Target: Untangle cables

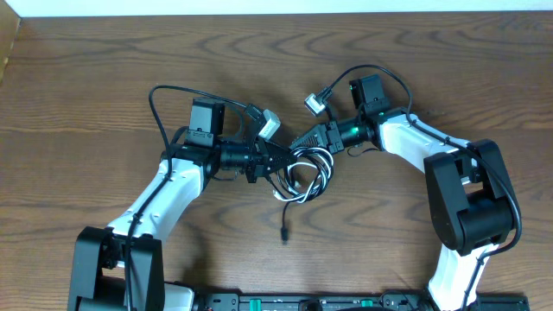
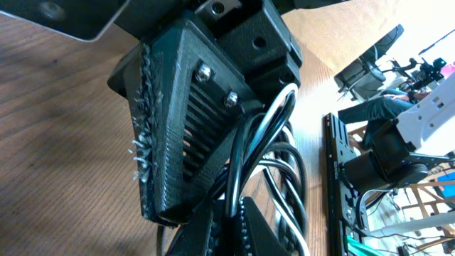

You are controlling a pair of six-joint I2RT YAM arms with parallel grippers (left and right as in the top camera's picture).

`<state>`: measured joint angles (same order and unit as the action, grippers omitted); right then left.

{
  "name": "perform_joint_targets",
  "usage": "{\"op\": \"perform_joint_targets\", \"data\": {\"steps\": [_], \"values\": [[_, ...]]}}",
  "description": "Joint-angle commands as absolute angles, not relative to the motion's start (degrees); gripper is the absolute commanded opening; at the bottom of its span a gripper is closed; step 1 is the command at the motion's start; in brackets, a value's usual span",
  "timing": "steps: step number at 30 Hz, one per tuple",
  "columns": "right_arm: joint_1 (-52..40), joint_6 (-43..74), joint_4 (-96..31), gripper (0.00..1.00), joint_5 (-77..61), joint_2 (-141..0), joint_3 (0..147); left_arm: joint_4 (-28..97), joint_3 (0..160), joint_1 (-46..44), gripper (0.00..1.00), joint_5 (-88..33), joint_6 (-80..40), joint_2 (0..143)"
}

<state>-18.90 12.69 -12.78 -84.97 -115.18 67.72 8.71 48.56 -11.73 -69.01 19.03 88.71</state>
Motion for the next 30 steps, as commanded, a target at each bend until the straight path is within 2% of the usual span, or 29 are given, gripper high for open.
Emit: {"op": "perform_joint_targets", "data": {"steps": [1,6,20,30], "values": [[-19.6,8.3,-15.4,0.01,-80.8,-115.9,67.7,8.0,49.7,-11.5,0.08,-69.4,18.1,87.9],[-20.0,6.5,-17.6,0.01,-81.6,-115.9,67.7,8.1,49.7,-11.5,0.07,-67.1,18.0,87.9],[-23.7,4.0,-17.6,0.01,-82.1,-115.9,67.7,8.5,49.7,-11.6,0.08,-49.4,11.2,88.0],[-23.6,4.1,-19.2,0.02,-71.5,-115.9,67.7,8.6,49.0,-12.5,0.08,-48.8,11.3,91.5]]}}
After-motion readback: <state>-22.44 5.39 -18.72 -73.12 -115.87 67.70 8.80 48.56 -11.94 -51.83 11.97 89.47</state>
